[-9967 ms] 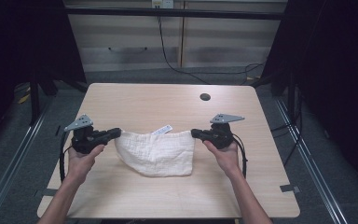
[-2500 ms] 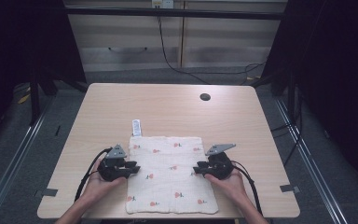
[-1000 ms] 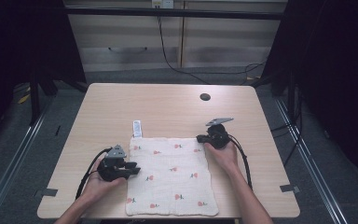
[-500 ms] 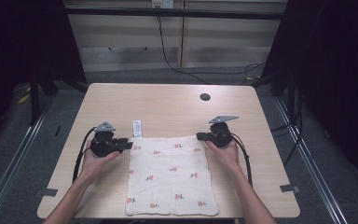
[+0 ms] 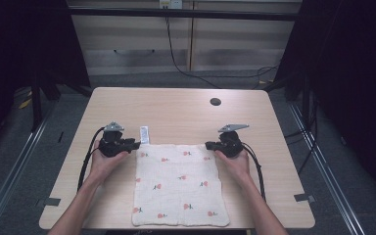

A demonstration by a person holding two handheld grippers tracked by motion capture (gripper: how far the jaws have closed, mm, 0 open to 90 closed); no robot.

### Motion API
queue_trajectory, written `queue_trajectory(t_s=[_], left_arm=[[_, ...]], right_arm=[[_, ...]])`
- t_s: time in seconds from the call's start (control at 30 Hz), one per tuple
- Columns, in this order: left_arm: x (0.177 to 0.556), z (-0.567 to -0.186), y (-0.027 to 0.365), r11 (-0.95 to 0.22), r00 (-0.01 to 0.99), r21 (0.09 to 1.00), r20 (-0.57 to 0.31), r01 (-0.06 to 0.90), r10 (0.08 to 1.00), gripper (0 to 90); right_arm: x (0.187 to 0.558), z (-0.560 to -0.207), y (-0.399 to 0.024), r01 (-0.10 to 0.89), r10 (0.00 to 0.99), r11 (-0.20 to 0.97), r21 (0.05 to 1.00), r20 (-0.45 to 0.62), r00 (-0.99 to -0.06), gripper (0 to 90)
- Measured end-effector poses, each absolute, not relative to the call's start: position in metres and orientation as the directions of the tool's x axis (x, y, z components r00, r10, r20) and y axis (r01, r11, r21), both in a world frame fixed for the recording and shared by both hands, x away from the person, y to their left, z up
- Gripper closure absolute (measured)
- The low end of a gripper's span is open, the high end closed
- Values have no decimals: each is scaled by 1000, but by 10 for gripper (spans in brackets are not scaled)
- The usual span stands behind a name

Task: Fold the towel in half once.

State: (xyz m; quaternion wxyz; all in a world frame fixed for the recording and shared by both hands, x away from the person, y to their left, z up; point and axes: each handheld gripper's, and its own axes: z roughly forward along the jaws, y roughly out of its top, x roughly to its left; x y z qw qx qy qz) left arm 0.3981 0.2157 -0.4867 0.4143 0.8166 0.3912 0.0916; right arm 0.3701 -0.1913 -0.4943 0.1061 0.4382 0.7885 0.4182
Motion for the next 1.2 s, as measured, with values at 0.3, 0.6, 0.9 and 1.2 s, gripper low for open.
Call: queue_trajectory(t_s=[0.3, 0.6, 0.9, 1.2], left_arm=[[404, -502, 208, -392, 675, 714, -152, 580, 722, 667], [398, -504, 200, -450, 710, 713, -96, 537, 697, 844], [397, -503, 203, -427, 711, 715, -138, 553, 690, 858], [395, -490, 207, -355, 701, 754, -190, 553, 687, 861]], right_arm=[[372, -497, -192, 602, 778, 265, 754, 202, -595, 871], [372, -498, -194, 601, 777, 264, 754, 203, -596, 873], [370, -495, -193, 590, 773, 262, 763, 200, -602, 877], [367, -483, -203, 572, 778, 217, 791, 213, -591, 878]])
